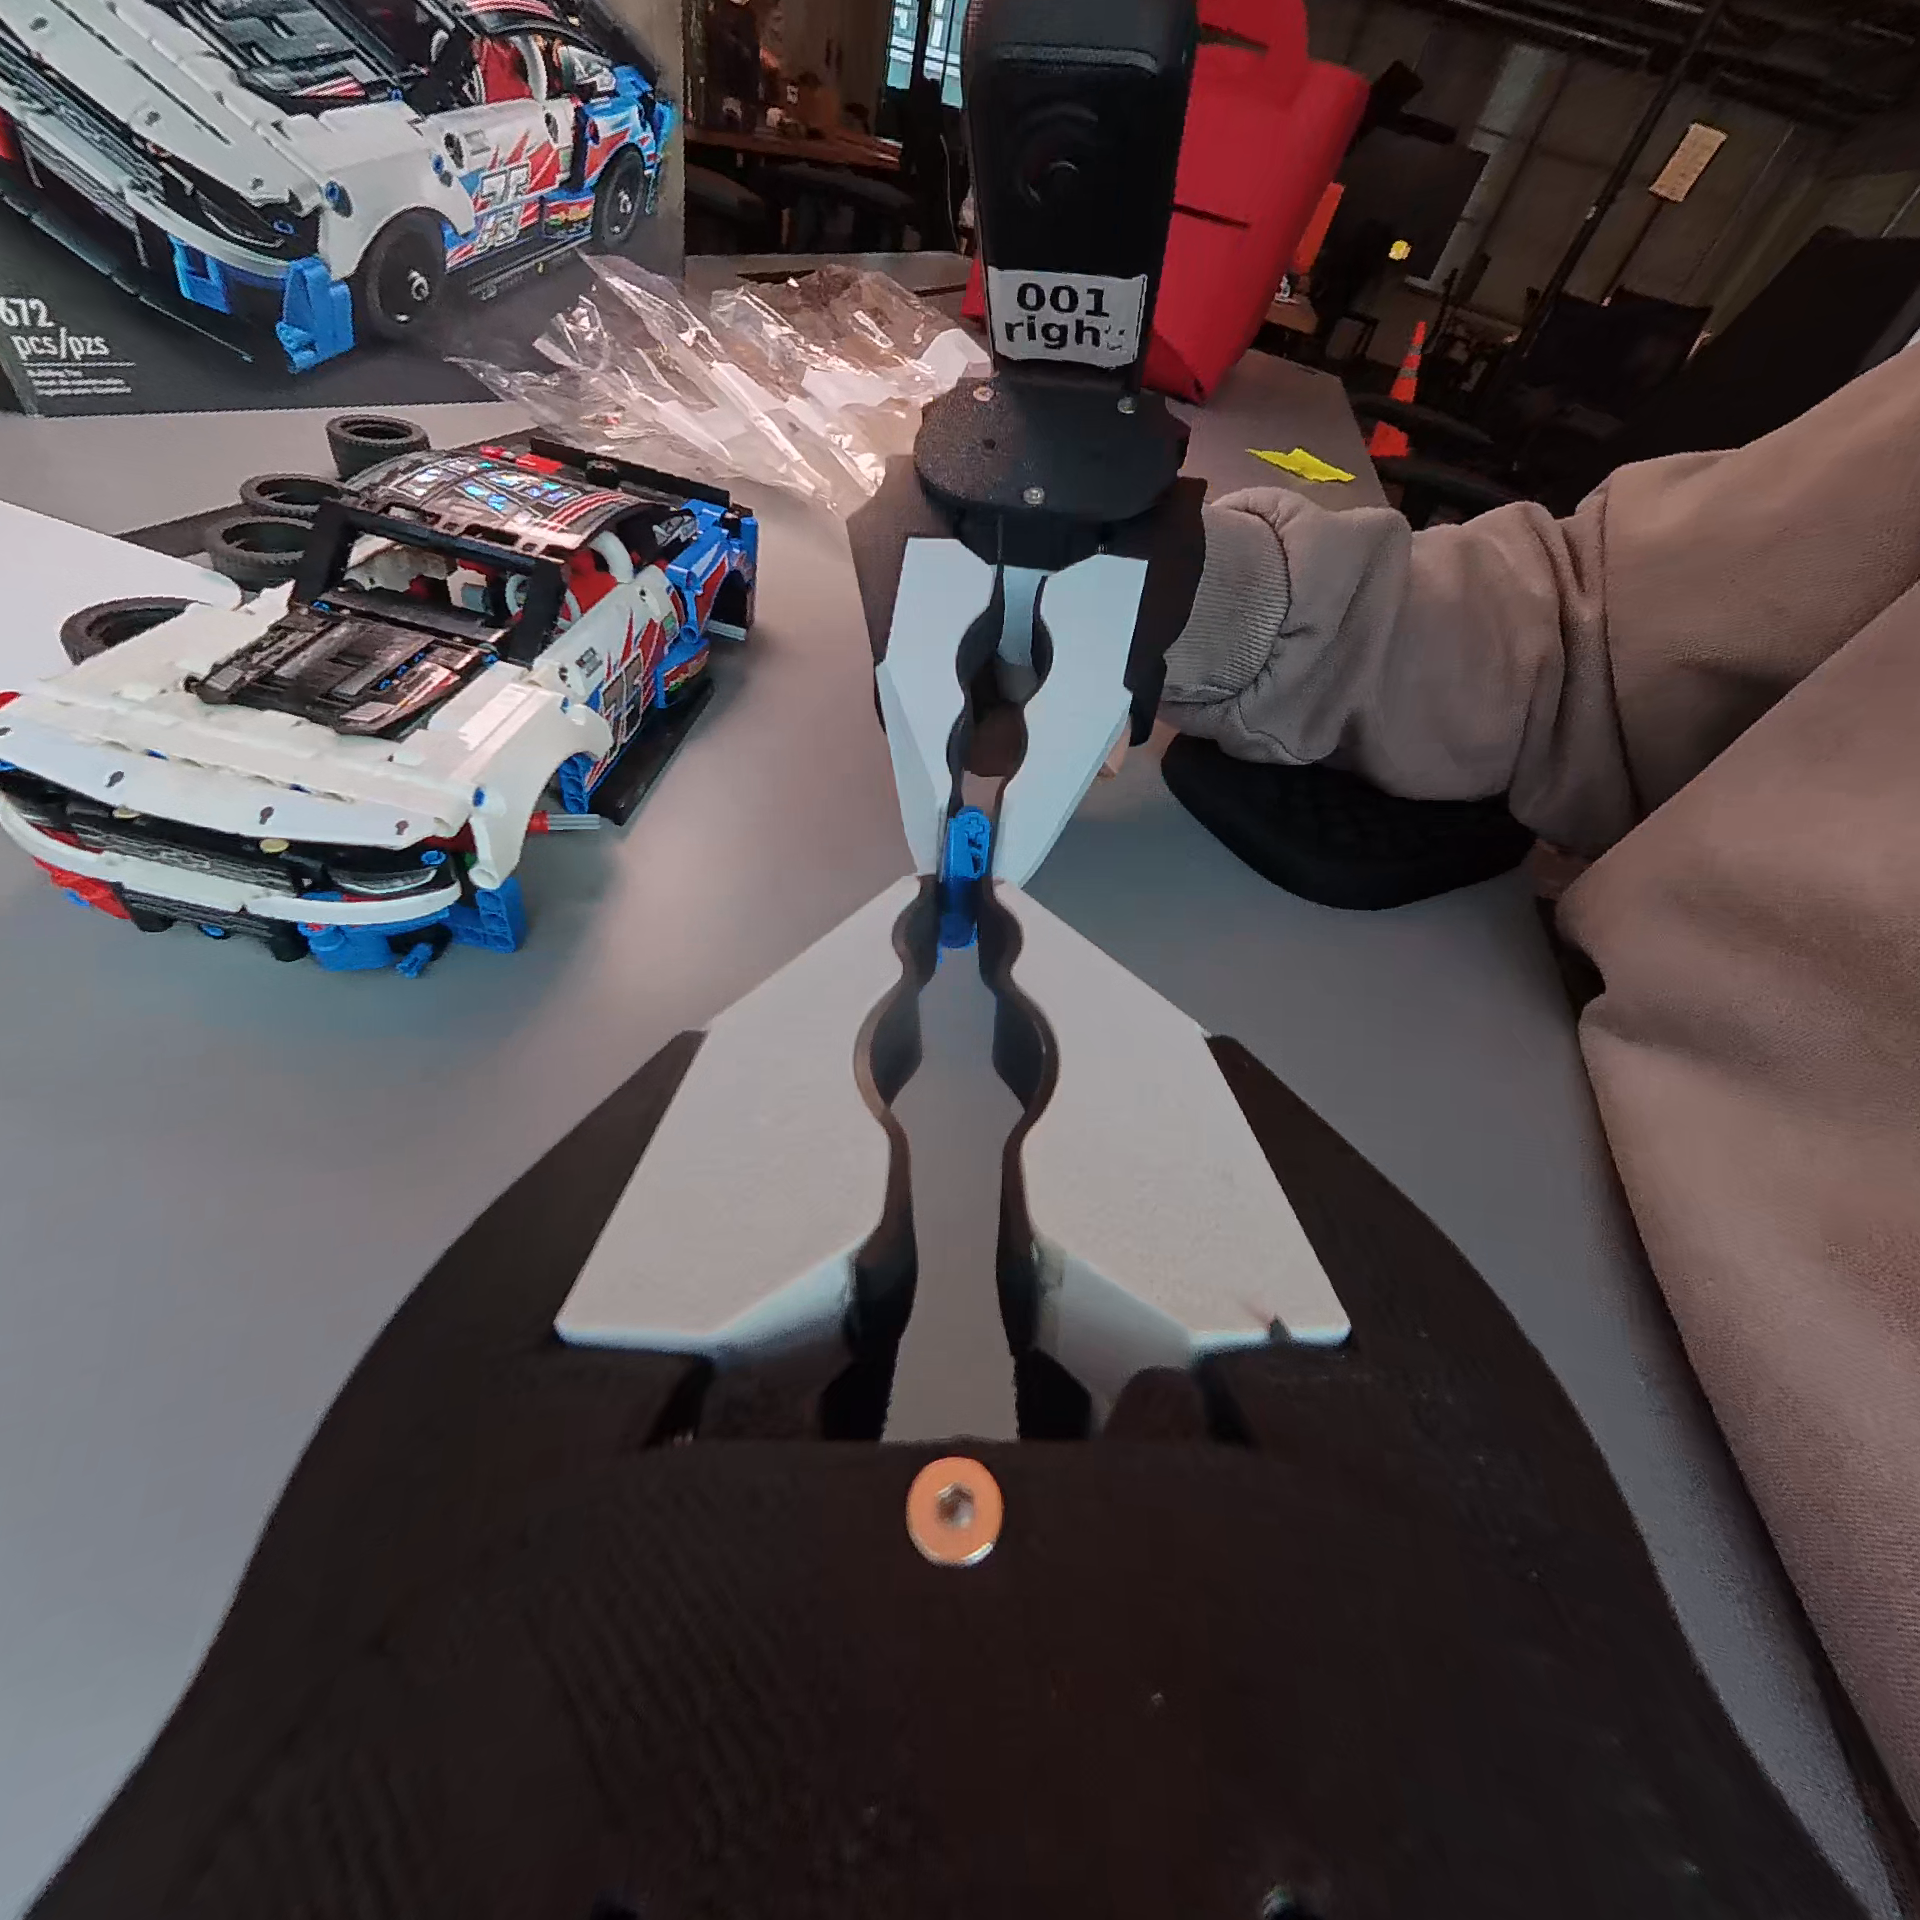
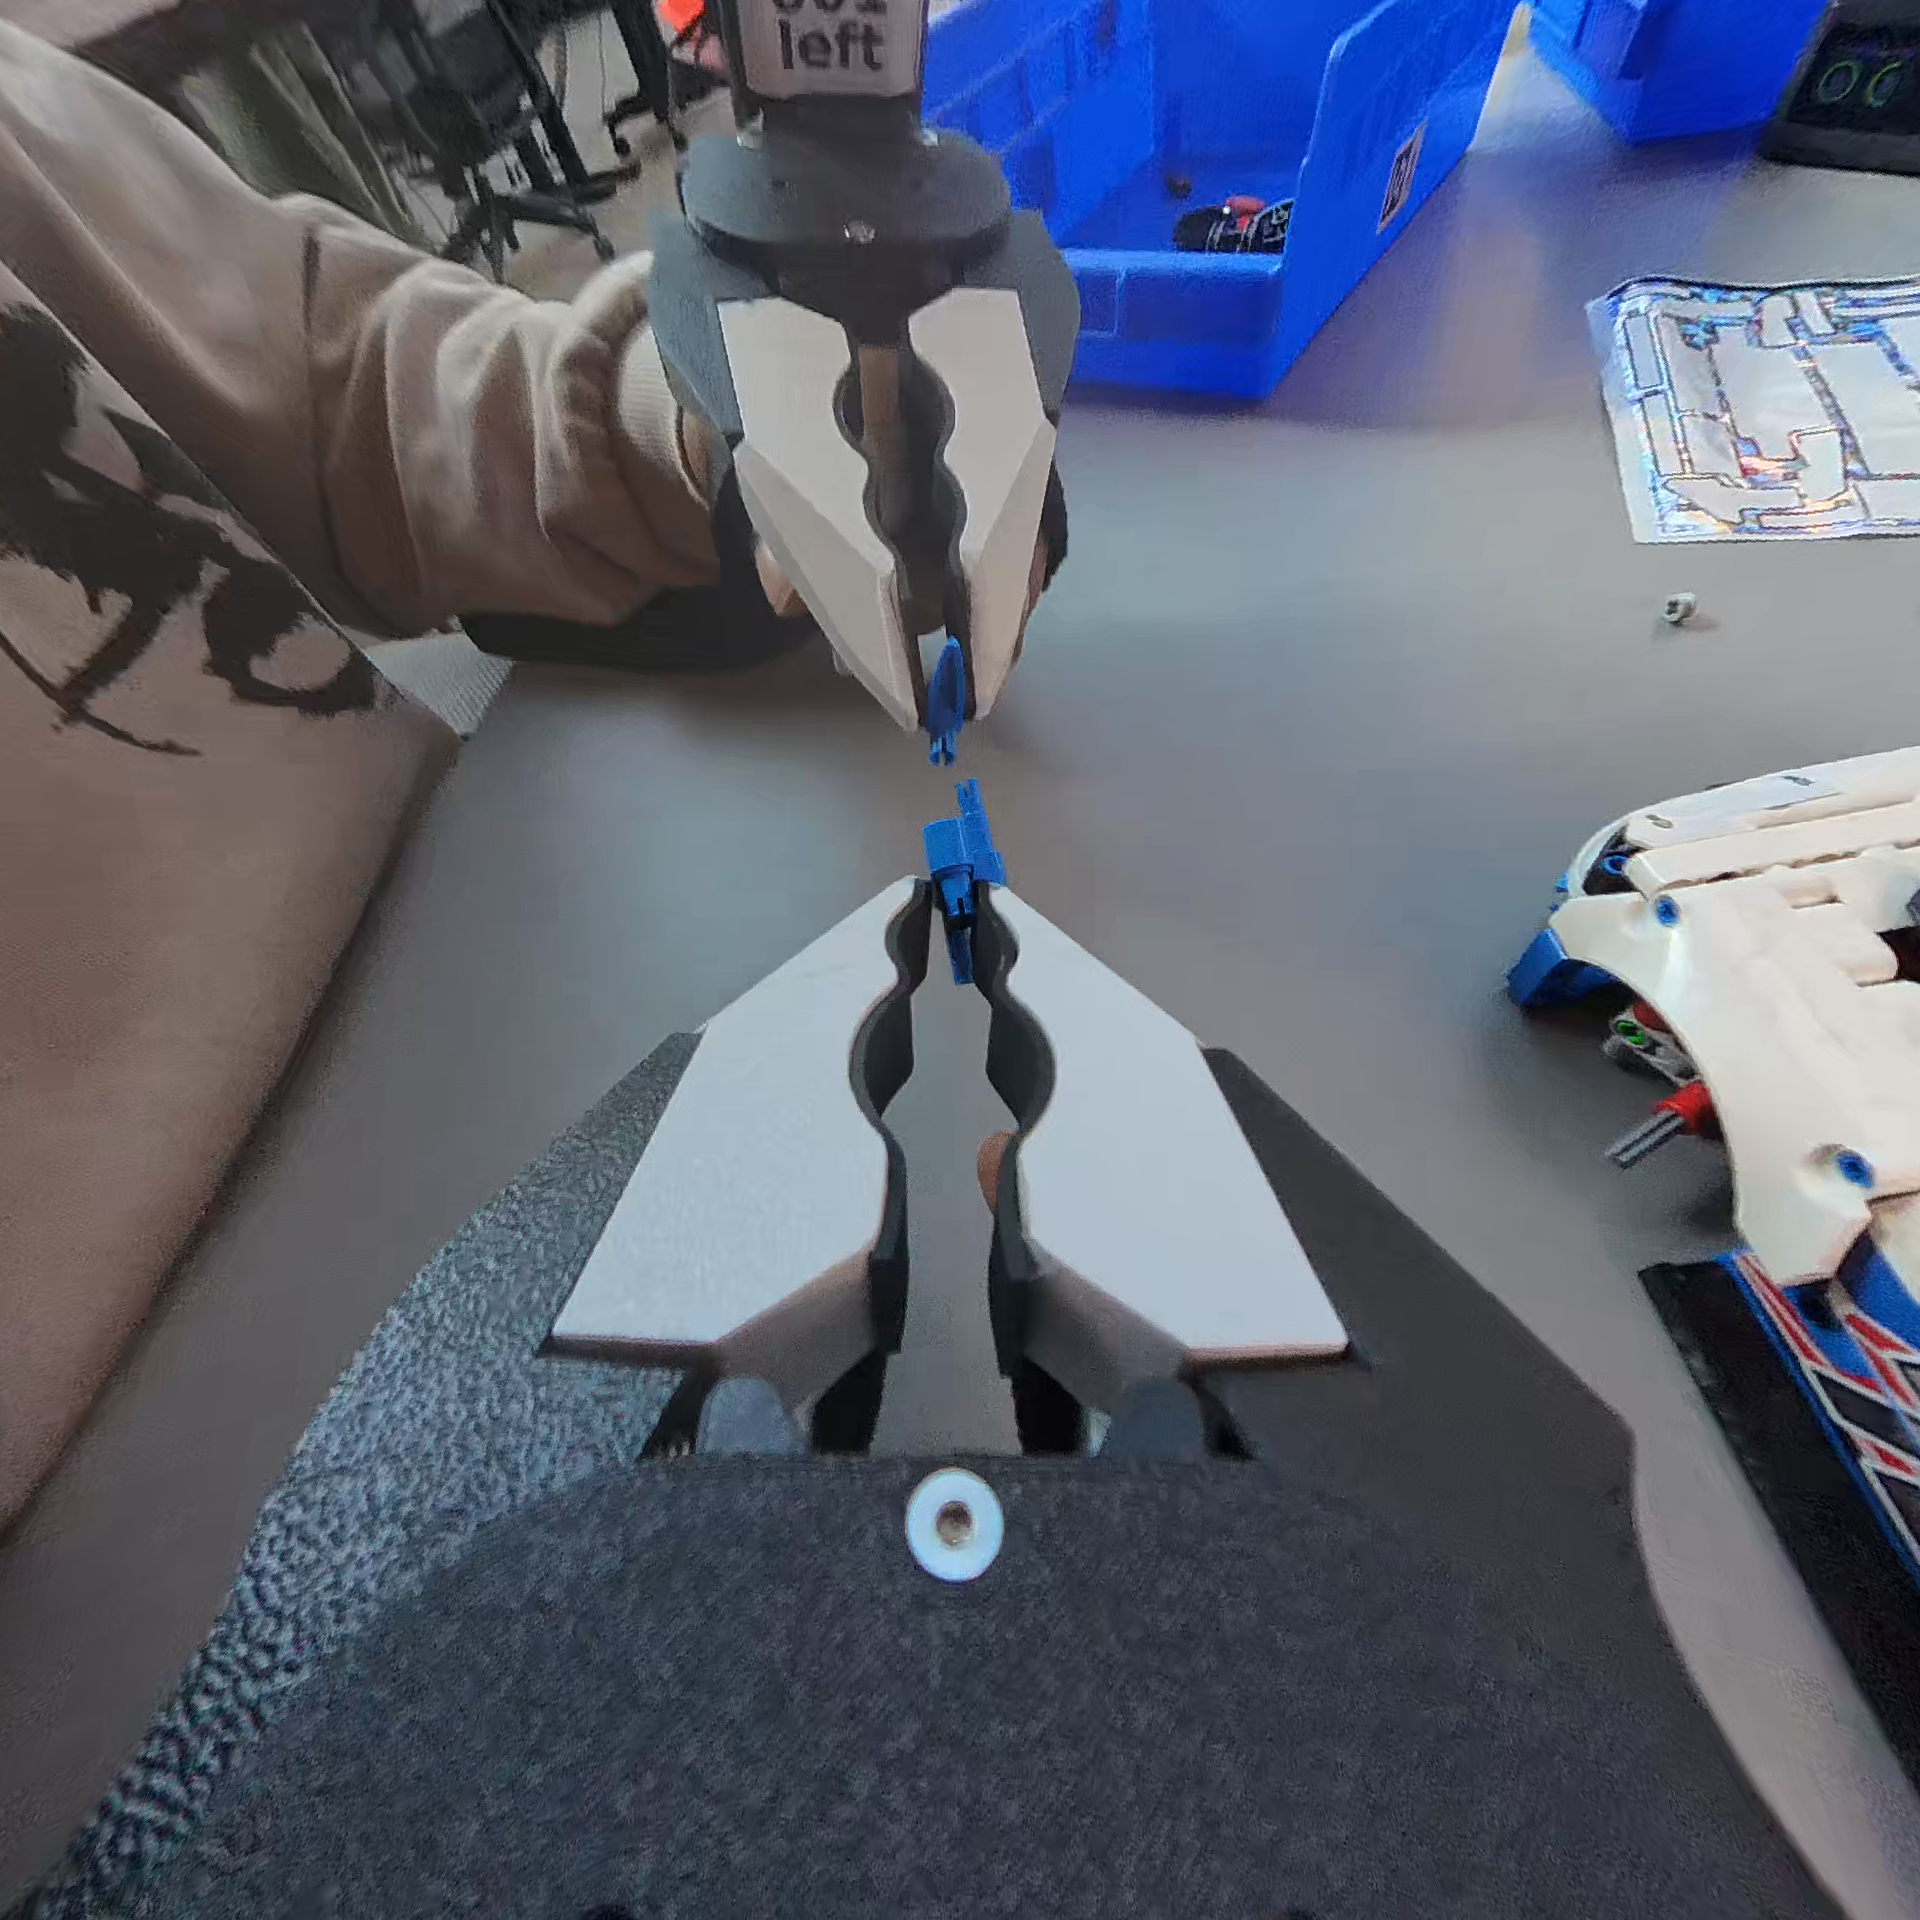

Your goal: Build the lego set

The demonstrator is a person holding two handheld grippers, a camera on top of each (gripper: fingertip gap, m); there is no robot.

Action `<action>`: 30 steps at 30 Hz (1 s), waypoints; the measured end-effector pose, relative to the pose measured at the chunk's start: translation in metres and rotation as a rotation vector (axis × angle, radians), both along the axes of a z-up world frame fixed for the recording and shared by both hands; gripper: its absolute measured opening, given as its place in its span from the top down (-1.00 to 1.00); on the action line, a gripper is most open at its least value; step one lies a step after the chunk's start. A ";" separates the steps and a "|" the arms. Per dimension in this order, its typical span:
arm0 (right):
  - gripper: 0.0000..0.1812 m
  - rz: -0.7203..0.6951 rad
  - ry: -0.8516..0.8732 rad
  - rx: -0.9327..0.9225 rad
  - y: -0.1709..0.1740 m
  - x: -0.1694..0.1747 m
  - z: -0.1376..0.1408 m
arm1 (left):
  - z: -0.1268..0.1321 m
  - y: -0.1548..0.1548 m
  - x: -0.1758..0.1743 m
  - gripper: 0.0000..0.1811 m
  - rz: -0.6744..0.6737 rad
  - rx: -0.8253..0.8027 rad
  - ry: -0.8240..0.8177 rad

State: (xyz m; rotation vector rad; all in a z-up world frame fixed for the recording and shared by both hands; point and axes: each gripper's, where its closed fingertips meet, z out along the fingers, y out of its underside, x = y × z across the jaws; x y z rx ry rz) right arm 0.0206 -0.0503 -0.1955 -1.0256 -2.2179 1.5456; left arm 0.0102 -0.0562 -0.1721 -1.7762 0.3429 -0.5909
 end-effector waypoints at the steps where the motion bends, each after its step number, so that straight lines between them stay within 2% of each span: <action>1: 0.95 -0.012 -0.008 -0.020 -0.004 0.003 0.003 | 0.001 0.000 0.003 0.95 -0.008 0.002 -0.014; 4: 0.95 -0.057 -0.026 -0.010 -0.012 0.006 0.000 | 0.000 -0.001 0.011 0.95 -0.042 -0.012 -0.030; 20: 0.95 -0.036 -0.063 0.011 -0.013 0.011 -0.010 | -0.018 -0.004 0.024 0.95 -0.109 -0.114 -0.029; 26: 0.95 -0.052 -0.071 -0.045 -0.012 0.010 -0.005 | -0.017 -0.003 0.022 0.95 -0.076 -0.083 0.020; 30: 0.96 -0.060 -0.073 -0.060 -0.012 0.010 -0.005 | -0.016 -0.002 0.023 0.95 -0.053 -0.040 0.110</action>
